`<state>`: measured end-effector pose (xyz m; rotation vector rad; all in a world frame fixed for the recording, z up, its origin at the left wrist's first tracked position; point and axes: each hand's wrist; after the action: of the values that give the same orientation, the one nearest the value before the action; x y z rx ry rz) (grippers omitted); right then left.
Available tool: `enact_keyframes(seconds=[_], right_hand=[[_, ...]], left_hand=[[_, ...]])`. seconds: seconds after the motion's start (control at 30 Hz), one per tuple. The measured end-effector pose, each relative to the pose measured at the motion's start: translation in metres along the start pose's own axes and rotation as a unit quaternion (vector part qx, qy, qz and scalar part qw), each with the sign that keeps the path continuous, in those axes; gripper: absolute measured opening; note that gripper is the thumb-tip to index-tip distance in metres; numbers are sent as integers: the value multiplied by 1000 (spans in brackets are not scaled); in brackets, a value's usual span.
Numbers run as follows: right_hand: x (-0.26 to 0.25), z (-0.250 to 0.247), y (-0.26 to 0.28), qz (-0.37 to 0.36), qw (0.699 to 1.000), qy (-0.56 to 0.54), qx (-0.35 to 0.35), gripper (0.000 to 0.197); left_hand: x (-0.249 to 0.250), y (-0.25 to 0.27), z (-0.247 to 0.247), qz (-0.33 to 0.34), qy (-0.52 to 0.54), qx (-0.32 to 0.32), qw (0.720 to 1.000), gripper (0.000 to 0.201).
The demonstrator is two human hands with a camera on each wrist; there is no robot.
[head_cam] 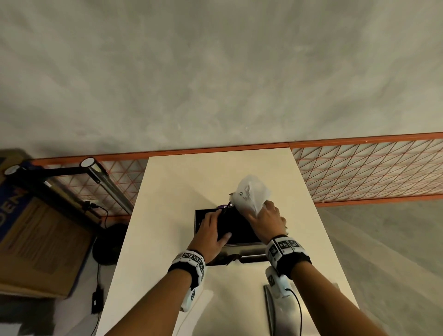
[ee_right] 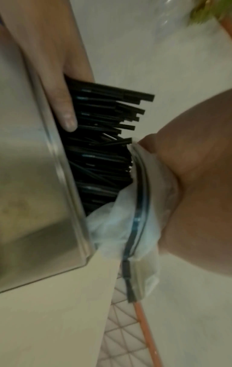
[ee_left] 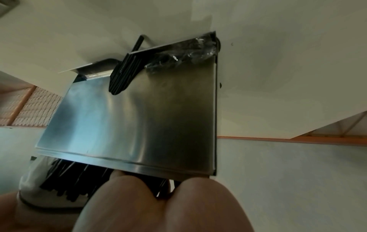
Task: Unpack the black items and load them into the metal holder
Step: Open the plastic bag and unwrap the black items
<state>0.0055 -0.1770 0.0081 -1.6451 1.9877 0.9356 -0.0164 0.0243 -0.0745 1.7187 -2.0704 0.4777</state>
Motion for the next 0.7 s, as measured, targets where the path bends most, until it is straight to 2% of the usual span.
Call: enact_keyframes(seconds=[0.13, 0.3, 0.43, 0.53, 0.6, 0.7], right_hand=[[-1, 5, 7, 27, 1000, -1, -10, 76], [-14, 15, 6, -37, 994, -96, -44, 71], [-27, 17, 16, -94, 978, -169, -77, 57], [-21, 10, 13, -75, 970, -210, -99, 50], [-18, 1, 7, -40, 970, -215, -101, 54], [-15, -13, -1, 5, 974, -223, -47, 62]], left_hand=[[2, 1, -1, 0, 23, -2, 1000, 97], [3, -3, -1, -45, 64, -8, 997, 122], [-4, -9, 1, -43, 94, 12, 995, 110], [1, -6, -1, -50, 70, -7, 996, 105], [3, -3, -2, -46, 42, -18, 998, 97], [5, -1, -7, -36, 30, -16, 999, 83]])
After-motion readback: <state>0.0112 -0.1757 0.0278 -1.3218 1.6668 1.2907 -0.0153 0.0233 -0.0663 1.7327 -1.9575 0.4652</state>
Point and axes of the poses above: each hand's wrist, its own y-axis away from the middle knuckle, its own z-axis out of the palm, x = y × z, and after that the axes turned 9 degrees about -y, right-handed
